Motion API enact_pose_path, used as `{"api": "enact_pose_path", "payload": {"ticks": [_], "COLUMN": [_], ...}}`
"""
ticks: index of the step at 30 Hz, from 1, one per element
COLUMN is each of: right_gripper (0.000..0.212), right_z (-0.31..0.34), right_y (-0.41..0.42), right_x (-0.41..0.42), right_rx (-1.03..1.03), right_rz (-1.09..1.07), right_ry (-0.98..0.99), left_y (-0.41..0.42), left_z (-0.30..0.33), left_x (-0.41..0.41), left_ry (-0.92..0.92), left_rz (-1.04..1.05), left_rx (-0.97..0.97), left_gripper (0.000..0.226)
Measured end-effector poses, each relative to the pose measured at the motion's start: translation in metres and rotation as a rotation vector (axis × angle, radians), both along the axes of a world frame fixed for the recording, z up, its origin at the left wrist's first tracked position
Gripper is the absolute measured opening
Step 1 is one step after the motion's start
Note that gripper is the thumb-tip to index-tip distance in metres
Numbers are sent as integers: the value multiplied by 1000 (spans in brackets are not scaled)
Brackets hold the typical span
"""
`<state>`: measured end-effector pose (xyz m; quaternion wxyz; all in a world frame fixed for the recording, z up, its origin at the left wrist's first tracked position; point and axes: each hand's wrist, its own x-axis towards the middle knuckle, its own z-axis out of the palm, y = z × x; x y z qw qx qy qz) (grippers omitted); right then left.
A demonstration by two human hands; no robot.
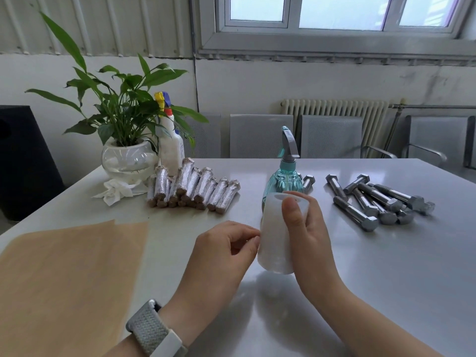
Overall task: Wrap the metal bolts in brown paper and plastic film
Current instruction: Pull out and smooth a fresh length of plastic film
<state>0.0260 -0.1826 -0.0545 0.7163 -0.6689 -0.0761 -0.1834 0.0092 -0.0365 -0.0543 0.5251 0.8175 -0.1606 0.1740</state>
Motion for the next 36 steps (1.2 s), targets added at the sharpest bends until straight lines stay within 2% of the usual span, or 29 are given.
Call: {"api": "enact_pose_path", "payload": {"ticks": [5, 12, 14, 19, 21, 25, 30, 36], "right_gripper": [41, 43, 48, 80, 85, 72, 38, 37], "right_z": [-3, -1, 1, 4, 5, 4, 1, -3], "right_y": [0, 1, 1, -1, -2, -1, 1, 3], "right_x": [0, 0, 1, 2, 2, 2, -2, -2], "right_rx": [-87, -23, 32, 76, 78, 57, -59, -100], "right_rz": [1, -9, -4, 24, 42, 20, 3, -31], "right_ry": [-28, 22, 55, 110, 113, 85, 22, 9], "left_y": [4, 2, 2, 2, 3, 4, 5, 5], "left_z": [2, 2, 3, 6, 7, 8, 5, 2], "left_x": [1, -1, -1, -2, -2, -4, -4, -3], "left_ry": [-61, -122, -85, 89, 107, 27, -18, 19], "left_rz": [33, 83, 78, 38, 43, 18, -20, 36], "left_rx": [101, 152, 112, -8, -35, 94, 203, 187], "left_gripper": [16, 16, 16, 14, 12, 9, 13, 10]}}
